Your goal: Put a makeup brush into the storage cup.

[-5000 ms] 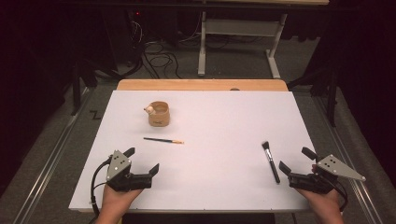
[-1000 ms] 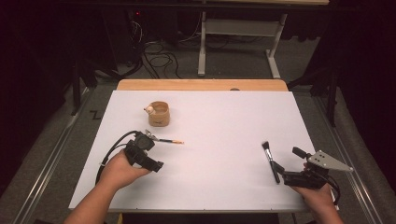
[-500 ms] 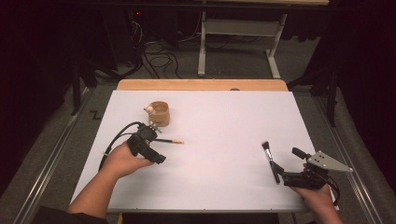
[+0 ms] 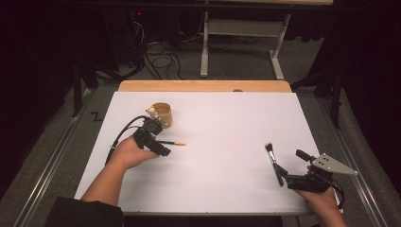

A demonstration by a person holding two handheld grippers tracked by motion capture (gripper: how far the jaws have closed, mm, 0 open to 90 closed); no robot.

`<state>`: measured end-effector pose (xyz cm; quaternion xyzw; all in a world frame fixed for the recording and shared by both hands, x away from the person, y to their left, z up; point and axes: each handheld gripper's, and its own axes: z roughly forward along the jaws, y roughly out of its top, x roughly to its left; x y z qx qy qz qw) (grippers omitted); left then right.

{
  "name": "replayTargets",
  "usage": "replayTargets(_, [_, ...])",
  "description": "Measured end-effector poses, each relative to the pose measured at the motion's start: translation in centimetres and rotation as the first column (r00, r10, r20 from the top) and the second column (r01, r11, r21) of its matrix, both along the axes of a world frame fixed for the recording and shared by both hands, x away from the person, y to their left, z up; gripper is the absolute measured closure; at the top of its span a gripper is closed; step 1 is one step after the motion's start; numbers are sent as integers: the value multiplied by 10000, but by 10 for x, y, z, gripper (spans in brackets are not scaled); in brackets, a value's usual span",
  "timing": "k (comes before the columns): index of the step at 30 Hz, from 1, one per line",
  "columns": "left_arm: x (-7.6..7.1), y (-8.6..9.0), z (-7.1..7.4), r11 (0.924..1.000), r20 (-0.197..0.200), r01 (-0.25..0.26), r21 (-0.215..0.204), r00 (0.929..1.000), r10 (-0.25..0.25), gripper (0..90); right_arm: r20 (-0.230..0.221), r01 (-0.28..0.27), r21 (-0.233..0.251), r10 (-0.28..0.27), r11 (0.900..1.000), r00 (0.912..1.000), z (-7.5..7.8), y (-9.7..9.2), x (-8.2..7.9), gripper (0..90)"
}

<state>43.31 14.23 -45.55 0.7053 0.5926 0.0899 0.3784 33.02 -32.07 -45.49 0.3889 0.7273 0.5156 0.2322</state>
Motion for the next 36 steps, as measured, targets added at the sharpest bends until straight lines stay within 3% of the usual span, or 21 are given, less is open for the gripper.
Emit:
replayTargets(9, [17, -12, -3, 9974, -98, 497, 530, 9987, -492, 207, 57, -50, -58, 50, 10000, 10000, 0, 2, -1, 15])
replayTargets(19, [30, -20, -8, 9959, -192, 697, 583, 9975, -687, 347, 78, -78, 56, 78, 10000, 9999, 1, 2, -1, 15])
replayTargets(27, [35, -20, -17, 9953, -435, 712, 649, 9967, -685, 400, 92, -126, 85, 125, 9999, 9999, 1, 1, -1, 17])
replayTargets(30, [36, -20, -18, 9943, -227, 793, 711, 9967, -779, 435, 100, -85, 61, 84, 9999, 9999, 1, 1, -2, 17])
replayTargets(36, [38, -20, -20, 9939, -313, 830, 728, 9962, -809, 449, 153, -119, 100, 117, 9999, 9998, 2, 2, -3, 19])
